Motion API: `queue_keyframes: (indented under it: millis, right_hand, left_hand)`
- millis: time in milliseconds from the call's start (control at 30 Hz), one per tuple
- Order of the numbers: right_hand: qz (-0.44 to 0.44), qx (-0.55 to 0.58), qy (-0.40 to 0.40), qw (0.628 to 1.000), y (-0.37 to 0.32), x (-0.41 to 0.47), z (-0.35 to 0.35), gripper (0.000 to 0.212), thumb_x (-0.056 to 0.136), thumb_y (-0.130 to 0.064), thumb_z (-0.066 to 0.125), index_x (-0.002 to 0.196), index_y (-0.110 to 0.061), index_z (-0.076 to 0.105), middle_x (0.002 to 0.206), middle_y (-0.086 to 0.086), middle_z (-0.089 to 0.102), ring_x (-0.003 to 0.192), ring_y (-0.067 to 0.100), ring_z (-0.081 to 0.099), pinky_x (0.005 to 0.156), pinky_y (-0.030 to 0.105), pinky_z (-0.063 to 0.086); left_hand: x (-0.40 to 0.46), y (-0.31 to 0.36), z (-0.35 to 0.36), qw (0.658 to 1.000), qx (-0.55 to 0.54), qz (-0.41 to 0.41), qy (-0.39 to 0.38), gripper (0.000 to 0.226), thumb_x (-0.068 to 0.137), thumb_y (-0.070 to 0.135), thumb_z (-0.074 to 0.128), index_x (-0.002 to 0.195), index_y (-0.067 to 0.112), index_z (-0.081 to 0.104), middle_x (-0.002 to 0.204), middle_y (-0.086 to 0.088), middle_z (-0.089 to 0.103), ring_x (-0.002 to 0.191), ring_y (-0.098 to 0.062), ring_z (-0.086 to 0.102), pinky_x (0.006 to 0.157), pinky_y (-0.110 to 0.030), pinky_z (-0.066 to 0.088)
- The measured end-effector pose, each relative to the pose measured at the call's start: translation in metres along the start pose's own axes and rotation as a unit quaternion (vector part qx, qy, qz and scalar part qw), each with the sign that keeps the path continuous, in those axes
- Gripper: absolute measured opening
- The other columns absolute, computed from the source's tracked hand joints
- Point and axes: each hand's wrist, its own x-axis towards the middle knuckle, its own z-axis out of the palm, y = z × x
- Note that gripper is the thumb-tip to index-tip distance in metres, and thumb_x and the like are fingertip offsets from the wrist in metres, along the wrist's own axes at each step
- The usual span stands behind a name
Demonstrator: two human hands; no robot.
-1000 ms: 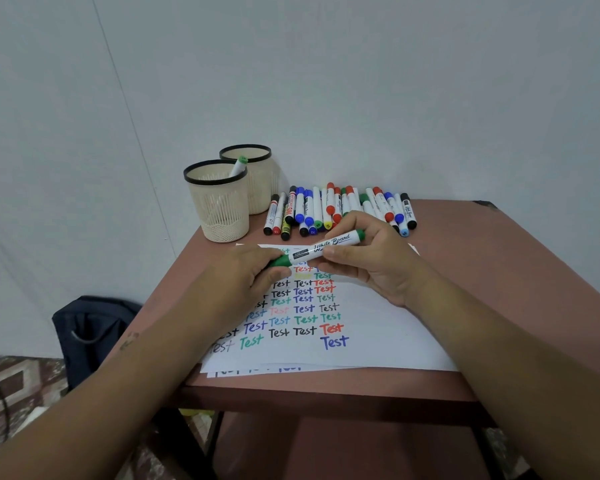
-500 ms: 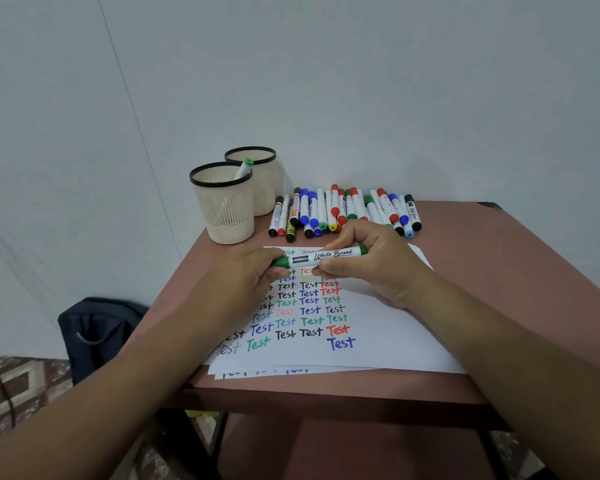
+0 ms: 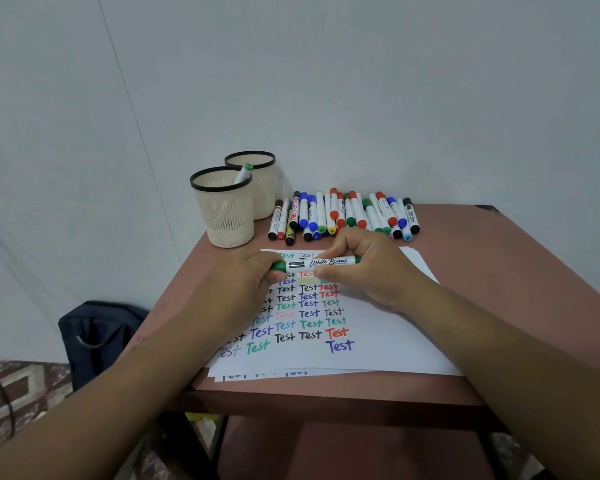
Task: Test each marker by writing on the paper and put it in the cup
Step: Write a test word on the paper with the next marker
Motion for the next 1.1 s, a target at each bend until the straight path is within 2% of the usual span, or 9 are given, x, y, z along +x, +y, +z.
queue_keyframes:
  millis: [100, 167, 300, 400, 567, 667, 767, 967, 1100]
  right_hand:
    - [-0.026, -0.163, -0.020, 0.986, 0.000, -0.001, 0.003, 0.022, 0.082, -0.023, 0.087, 0.082, -0.032, 0.066, 0.089, -0.013, 0.070, 0.082, -0.007, 0.062, 0.064, 0.010, 0.047]
    - [-0.056, -0.203, -0.006, 0.978, -0.002, 0.001, 0.004, 0.019, 0.086, -0.027, 0.082, 0.098, -0.036, 0.071, 0.092, -0.019, 0.064, 0.090, -0.009, 0.057, 0.070, 0.009, 0.043]
    - [-0.013, -0.364, 0.008, 0.931, -0.002, 0.007, 0.000, 0.033, 0.099, -0.043, 0.063, 0.132, -0.049, 0.063, 0.108, -0.008, 0.043, 0.105, 0.014, 0.040, 0.089, 0.031, 0.035]
    - [0.008, -0.426, 0.015, 0.905, -0.007, 0.016, -0.004, 0.028, 0.106, -0.040, 0.052, 0.132, -0.043, 0.062, 0.109, -0.004, 0.044, 0.106, 0.019, 0.039, 0.094, 0.040, 0.031]
    - [-0.030, -0.373, 0.016, 0.927, -0.037, 0.053, -0.020, 0.032, 0.105, -0.024, 0.056, 0.137, -0.021, 0.056, 0.122, -0.002, 0.059, 0.108, 0.018, 0.055, 0.092, 0.036, 0.044]
    - [-0.085, -0.345, 0.026, 0.934, -0.060, 0.081, -0.022, 0.061, 0.102, -0.015, 0.056, 0.154, -0.034, 0.030, 0.106, 0.002, 0.063, 0.081, 0.020, 0.062, 0.074, 0.038, 0.055]
    - [-0.140, -0.284, 0.039, 0.948, -0.075, 0.104, -0.015, 0.084, 0.100, -0.011, 0.057, 0.159, -0.049, 0.010, 0.095, 0.007, 0.065, 0.065, 0.026, 0.064, 0.062, 0.036, 0.058]
    - [-0.181, -0.128, 0.151, 0.963, -0.089, 0.148, 0.014, 0.065, 0.096, -0.014, 0.063, 0.148, -0.038, 0.032, 0.089, 0.002, 0.073, 0.075, 0.015, 0.070, 0.074, 0.031, 0.057]
    - [-0.184, 0.001, 0.213, 0.960, -0.090, 0.161, 0.030, 0.061, 0.095, -0.010, 0.066, 0.142, -0.031, 0.033, 0.082, -0.002, 0.073, 0.076, 0.009, 0.071, 0.069, 0.021, 0.057]
  left_hand:
    - [0.002, 0.000, 0.001, 1.000, 0.003, 0.000, -0.016, 0.022, 0.101, 0.036, 0.053, 0.117, 0.027, 0.066, 0.101, 0.016, 0.058, 0.093, -0.005, 0.048, 0.081, -0.029, 0.045]
    - [0.004, -0.001, 0.001, 1.000, 0.003, -0.009, -0.020, 0.028, 0.099, 0.047, 0.051, 0.119, 0.032, 0.063, 0.100, 0.020, 0.056, 0.095, -0.004, 0.049, 0.081, -0.028, 0.045]
    - [0.004, -0.001, -0.001, 0.995, -0.007, -0.093, -0.020, 0.069, 0.087, 0.071, 0.052, 0.146, 0.041, 0.033, 0.126, 0.018, 0.054, 0.116, -0.006, 0.047, 0.094, -0.034, 0.046]
    - [0.004, 0.001, -0.001, 0.984, 0.005, -0.170, -0.058, 0.089, 0.082, 0.077, 0.057, 0.152, 0.037, 0.019, 0.151, 0.011, 0.040, 0.134, -0.014, 0.041, 0.103, -0.039, 0.043]
    - [0.009, -0.008, 0.000, 0.977, 0.024, -0.184, -0.105, 0.094, 0.072, 0.091, 0.049, 0.148, 0.036, 0.042, 0.152, 0.014, 0.039, 0.132, -0.010, 0.044, 0.102, -0.034, 0.043]
    - [0.010, -0.009, -0.004, 0.975, -0.005, -0.197, -0.106, 0.092, 0.070, 0.088, 0.056, 0.146, 0.037, 0.045, 0.150, 0.016, 0.039, 0.131, -0.009, 0.043, 0.103, -0.034, 0.043]
    - [0.011, -0.013, -0.005, 0.974, -0.032, -0.205, -0.088, 0.081, 0.074, 0.080, 0.062, 0.142, 0.037, 0.051, 0.146, 0.016, 0.042, 0.129, -0.008, 0.044, 0.104, -0.034, 0.043]
    - [0.012, -0.015, -0.004, 0.969, -0.051, -0.228, -0.074, 0.090, 0.070, 0.078, 0.068, 0.145, 0.033, 0.045, 0.141, 0.012, 0.048, 0.125, -0.010, 0.048, 0.098, -0.034, 0.047]
    - [0.013, -0.016, -0.003, 0.971, -0.053, -0.223, -0.074, 0.092, 0.070, 0.079, 0.068, 0.147, 0.035, 0.044, 0.145, 0.013, 0.044, 0.129, -0.011, 0.046, 0.103, -0.037, 0.045]
